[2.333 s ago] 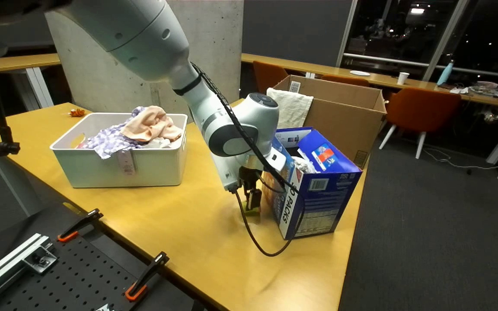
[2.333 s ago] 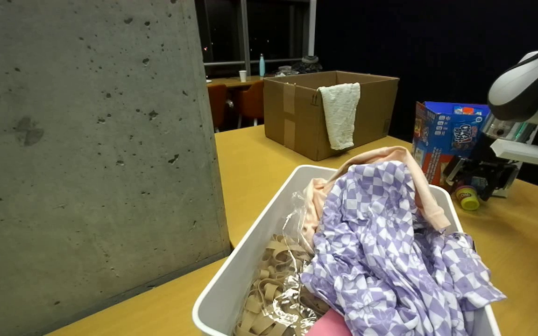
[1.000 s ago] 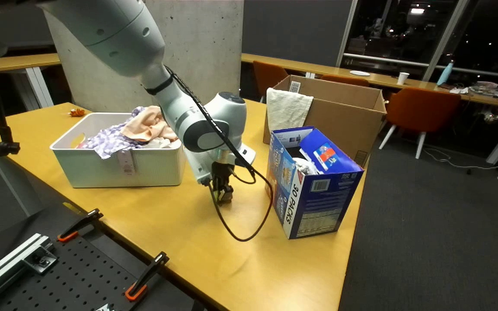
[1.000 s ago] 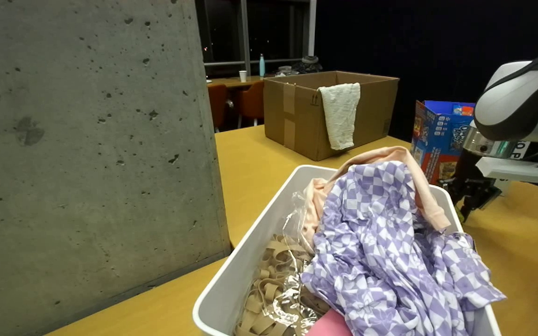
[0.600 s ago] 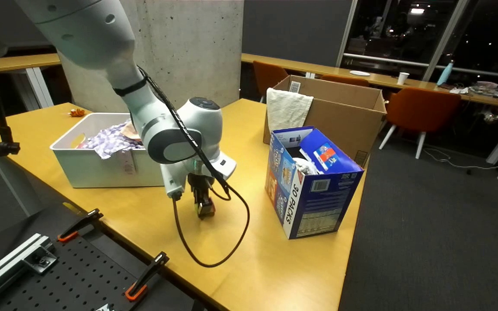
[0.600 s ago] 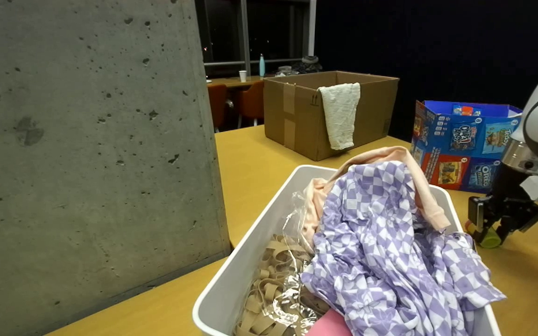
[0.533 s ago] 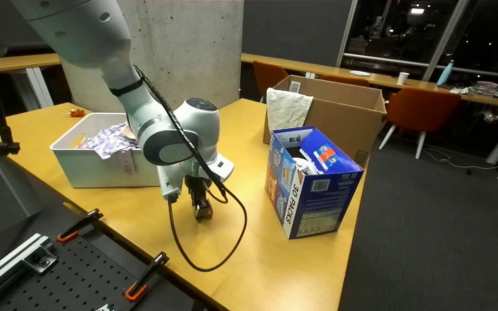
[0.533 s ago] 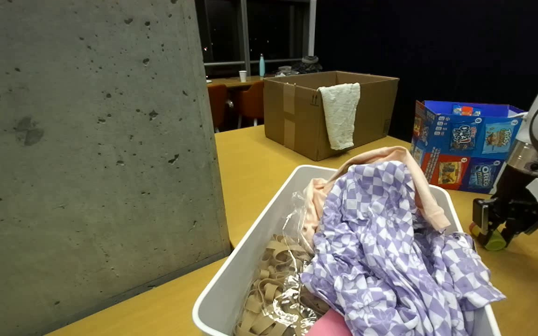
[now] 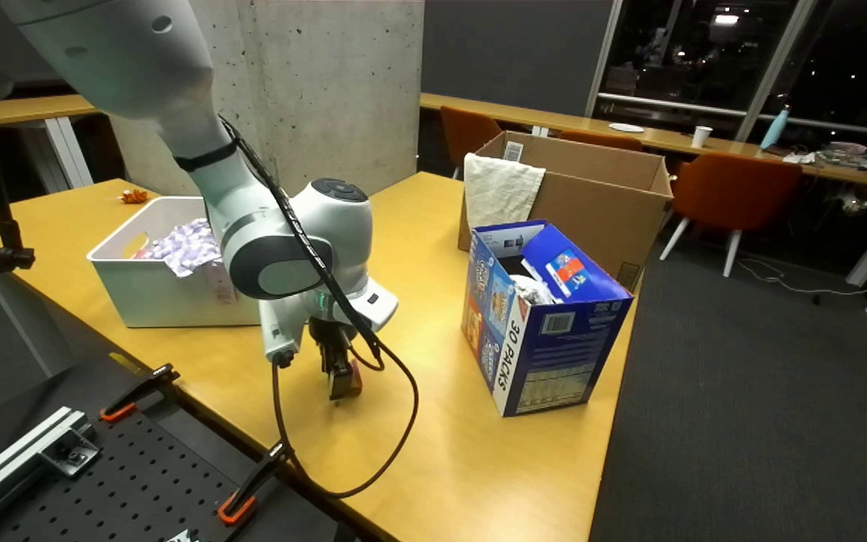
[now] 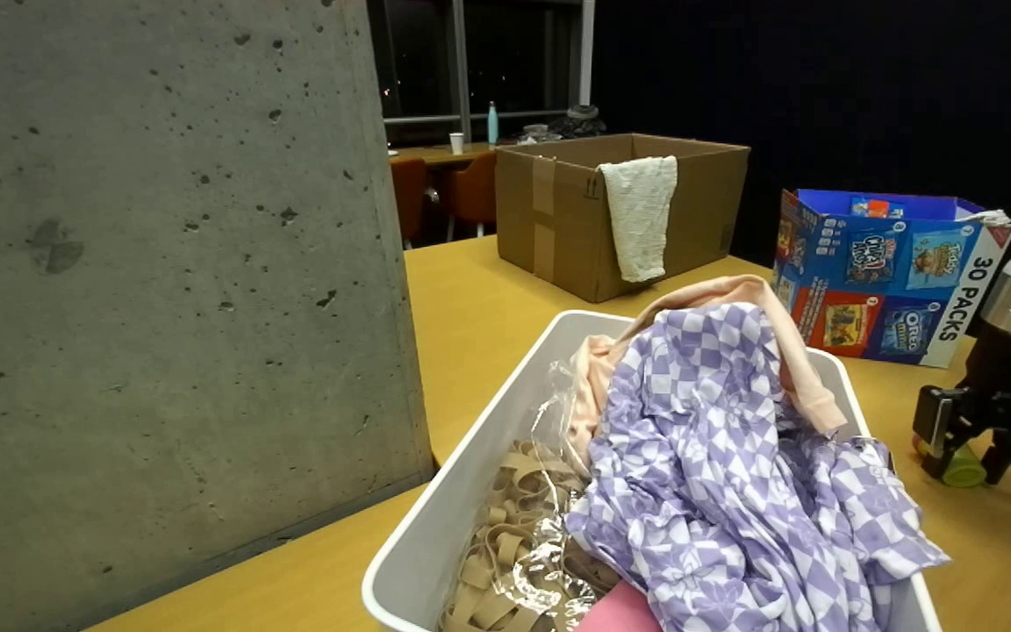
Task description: Put the shirt over the spice cup, then put them both in the box
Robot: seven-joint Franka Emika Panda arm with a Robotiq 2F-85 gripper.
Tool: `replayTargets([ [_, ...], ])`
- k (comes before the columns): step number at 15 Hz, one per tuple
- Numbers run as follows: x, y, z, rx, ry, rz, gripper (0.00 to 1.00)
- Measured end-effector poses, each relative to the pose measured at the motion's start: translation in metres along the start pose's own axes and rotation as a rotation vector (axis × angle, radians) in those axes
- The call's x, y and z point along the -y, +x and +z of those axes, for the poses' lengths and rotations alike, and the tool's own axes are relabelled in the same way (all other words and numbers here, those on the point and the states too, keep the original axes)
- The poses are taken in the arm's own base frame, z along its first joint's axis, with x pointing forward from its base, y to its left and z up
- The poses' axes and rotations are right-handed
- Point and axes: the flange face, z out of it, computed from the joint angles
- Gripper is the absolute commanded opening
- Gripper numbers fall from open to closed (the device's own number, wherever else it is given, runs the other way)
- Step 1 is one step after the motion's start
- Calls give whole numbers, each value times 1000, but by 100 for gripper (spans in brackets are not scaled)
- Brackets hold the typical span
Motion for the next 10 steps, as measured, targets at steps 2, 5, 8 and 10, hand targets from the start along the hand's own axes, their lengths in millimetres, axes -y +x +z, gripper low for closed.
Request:
replayTargets([
  [2,-8,-6,0,-7,-3,7,100],
  [5,-19,-20,-3,-36,-5,18,100],
  [8,-32,-35,-11,-58,-10,30,100],
  [10,-38,-40,-18,-65,-13,34,100],
])
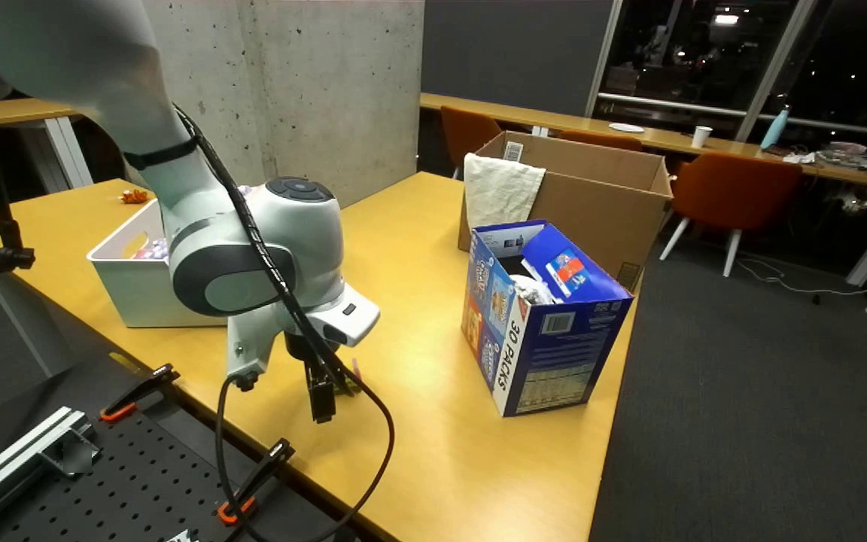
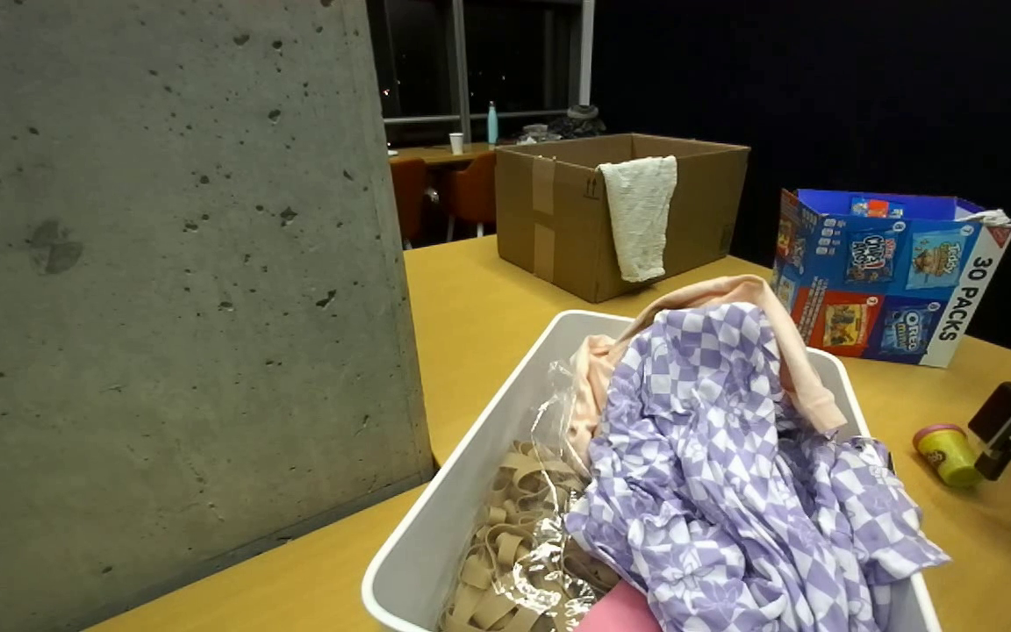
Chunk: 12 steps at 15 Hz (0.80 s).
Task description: Put the shirt over the spice cup, then put them both in the box
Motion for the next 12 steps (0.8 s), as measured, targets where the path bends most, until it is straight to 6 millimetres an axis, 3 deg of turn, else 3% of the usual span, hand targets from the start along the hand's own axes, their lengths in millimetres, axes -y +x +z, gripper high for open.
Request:
replayTargets([
  [3,-6,-10,-18,-25,-28,-15,100],
  [6,-4,-21,-54,-87,-66,-88,100],
  [9,15,-28,-104,-169,-102,-204,100],
  [12,44,-34,-169,-261,-105,-352,100],
])
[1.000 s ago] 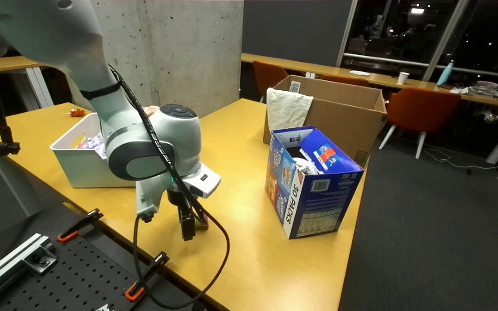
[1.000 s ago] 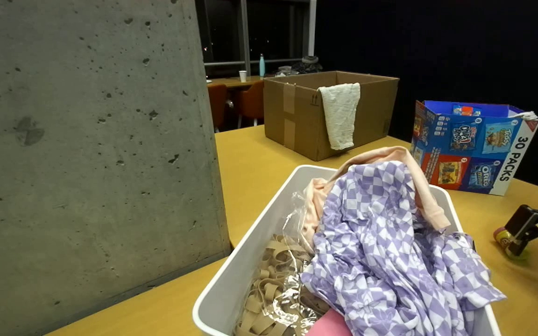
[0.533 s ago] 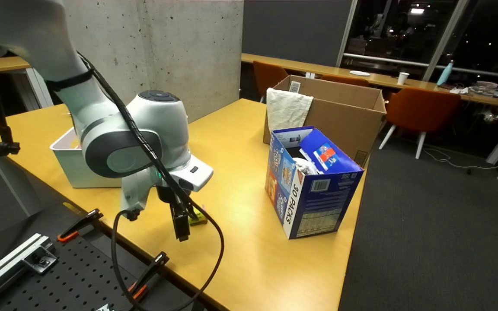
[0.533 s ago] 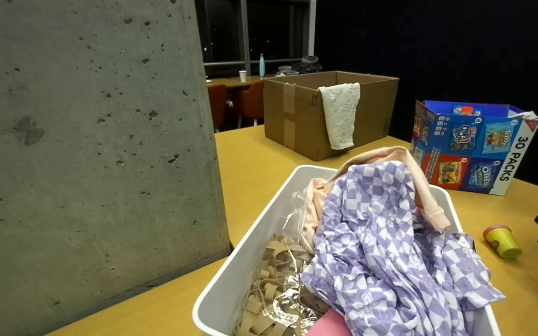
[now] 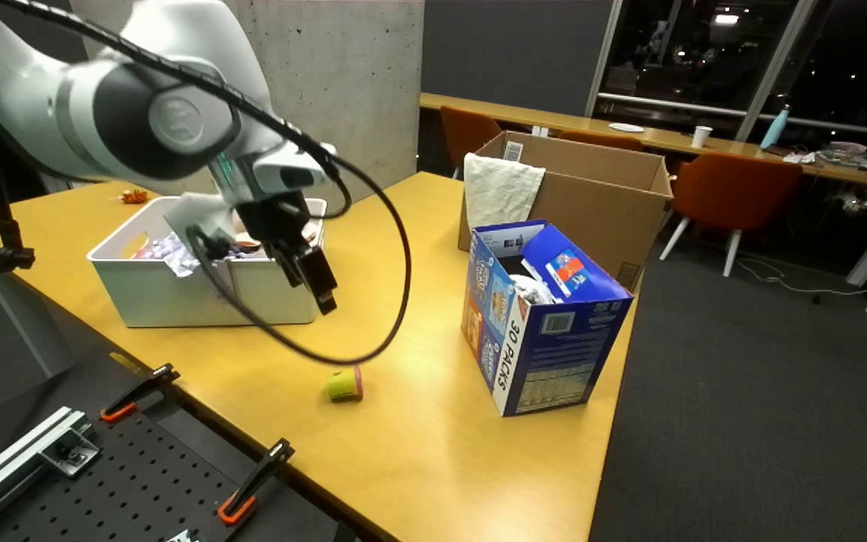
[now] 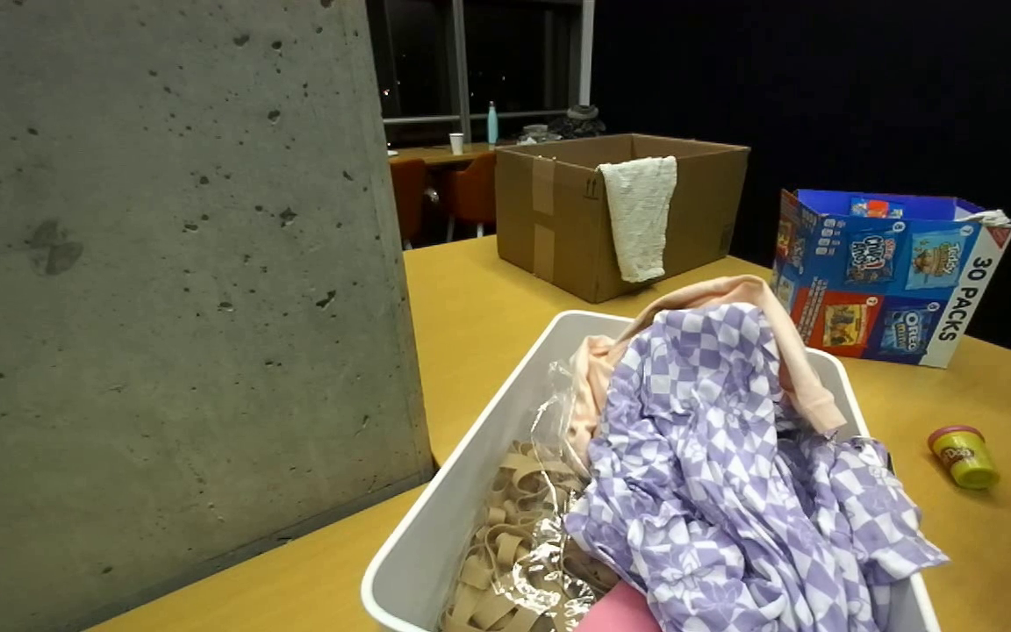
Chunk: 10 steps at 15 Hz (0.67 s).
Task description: Put the shirt over the spice cup, then put them both in the box
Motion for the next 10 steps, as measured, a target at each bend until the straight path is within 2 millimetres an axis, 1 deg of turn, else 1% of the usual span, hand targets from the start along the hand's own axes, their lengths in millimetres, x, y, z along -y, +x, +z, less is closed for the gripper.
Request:
replayTargets([
  [2,26,15,-49,-68,18,-106,100],
  [4,64,26,-92,-128,54,-213,100],
  [5,84,29,-108,-152,75,-267,100],
  [6,105,32,-120,-174,99,-322,100],
  [8,135,40,-133,-197,138,-414,100],
  [10,150,54,-135,-205,160,-474,100],
])
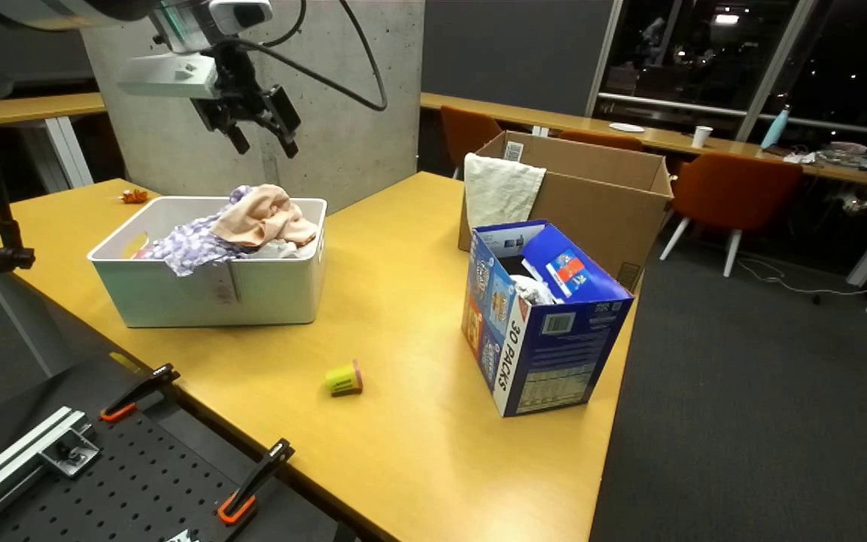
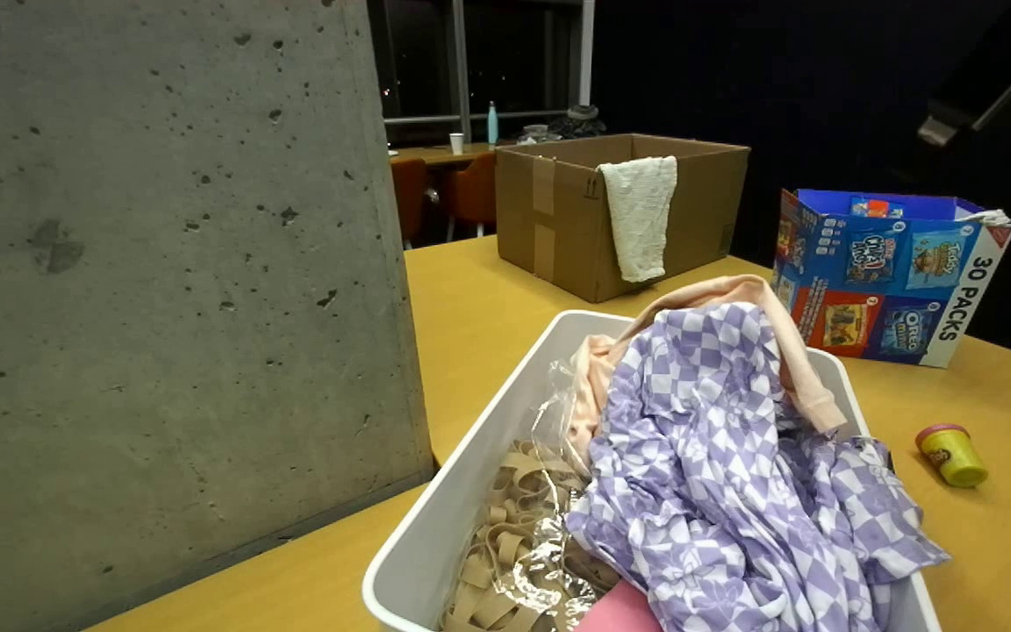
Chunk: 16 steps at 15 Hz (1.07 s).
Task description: Put the shirt over the spice cup, then put them both in the box
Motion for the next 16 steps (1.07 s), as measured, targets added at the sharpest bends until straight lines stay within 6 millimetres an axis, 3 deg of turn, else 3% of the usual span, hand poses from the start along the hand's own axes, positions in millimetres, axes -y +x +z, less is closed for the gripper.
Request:
replayTargets([
  [5,-1,46,43,47,82,-122,100],
  [11,38,75,103,200,163,-227,100],
  [12,42,77,108,216,171,-234,96],
  [13,45,79,113,229,178,-239,74],
  [15,48,83,121,249,186,-244,69],
  [16,49,84,123,254,188,-244,62],
])
